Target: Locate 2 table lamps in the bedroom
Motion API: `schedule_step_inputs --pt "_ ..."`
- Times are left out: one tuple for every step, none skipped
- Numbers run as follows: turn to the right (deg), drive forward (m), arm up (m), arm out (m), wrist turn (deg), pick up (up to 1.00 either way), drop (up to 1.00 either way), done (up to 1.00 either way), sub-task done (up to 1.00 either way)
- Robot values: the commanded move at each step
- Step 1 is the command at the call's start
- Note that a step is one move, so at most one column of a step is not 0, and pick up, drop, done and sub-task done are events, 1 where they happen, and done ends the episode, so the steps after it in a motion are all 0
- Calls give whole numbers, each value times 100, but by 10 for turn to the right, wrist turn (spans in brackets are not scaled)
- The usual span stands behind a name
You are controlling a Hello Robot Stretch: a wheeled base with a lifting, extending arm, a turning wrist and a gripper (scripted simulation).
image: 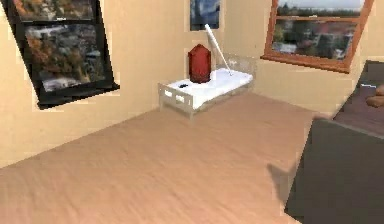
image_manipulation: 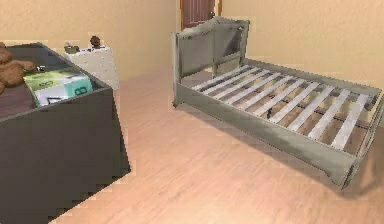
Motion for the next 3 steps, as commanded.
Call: schedule_step_inputs --pt "60 0 0 0 0 0 0 0 0" --pt "0 30 0 0 0 0 0 0 0" --pt "-450 0 0 0 0 0 0 0 0"
